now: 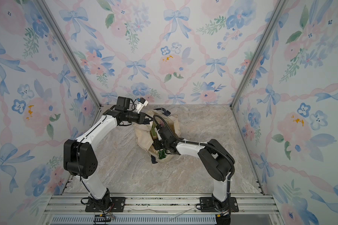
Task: Take out the folding fans from the tote bags
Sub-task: Pick up the folding fan from the canvas bag.
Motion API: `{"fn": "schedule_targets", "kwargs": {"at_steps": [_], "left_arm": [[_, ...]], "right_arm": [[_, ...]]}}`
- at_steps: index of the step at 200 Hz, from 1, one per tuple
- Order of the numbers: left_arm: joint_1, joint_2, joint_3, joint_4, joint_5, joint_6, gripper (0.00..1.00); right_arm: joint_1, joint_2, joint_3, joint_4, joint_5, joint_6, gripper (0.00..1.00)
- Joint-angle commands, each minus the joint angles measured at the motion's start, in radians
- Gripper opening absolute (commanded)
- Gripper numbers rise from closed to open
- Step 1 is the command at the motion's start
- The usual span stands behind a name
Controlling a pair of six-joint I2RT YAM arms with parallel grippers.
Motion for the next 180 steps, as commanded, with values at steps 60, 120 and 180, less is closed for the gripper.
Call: {"fn": "schedule_targets", "kwargs": {"at_steps": [60,120,180], "left_arm": [[-0.016,0.002,0.03,0.001,0.011,0.01,0.0],[-0.016,0.005,0.028,-0.003,0.007,0.013,0.0],[-0.016,0.011,0.031,-0.003,0.003,0.012,0.0]], "right_arm": [[-0.029,0.061,0.042,0.029,-0.01,0.017,0.47],[-0.083,0.075,0.018,0.103,-0.068,0.065,0.48],[-0.088,0.07,-0.015,0.16,-0.105,0.077,0.45]]}}
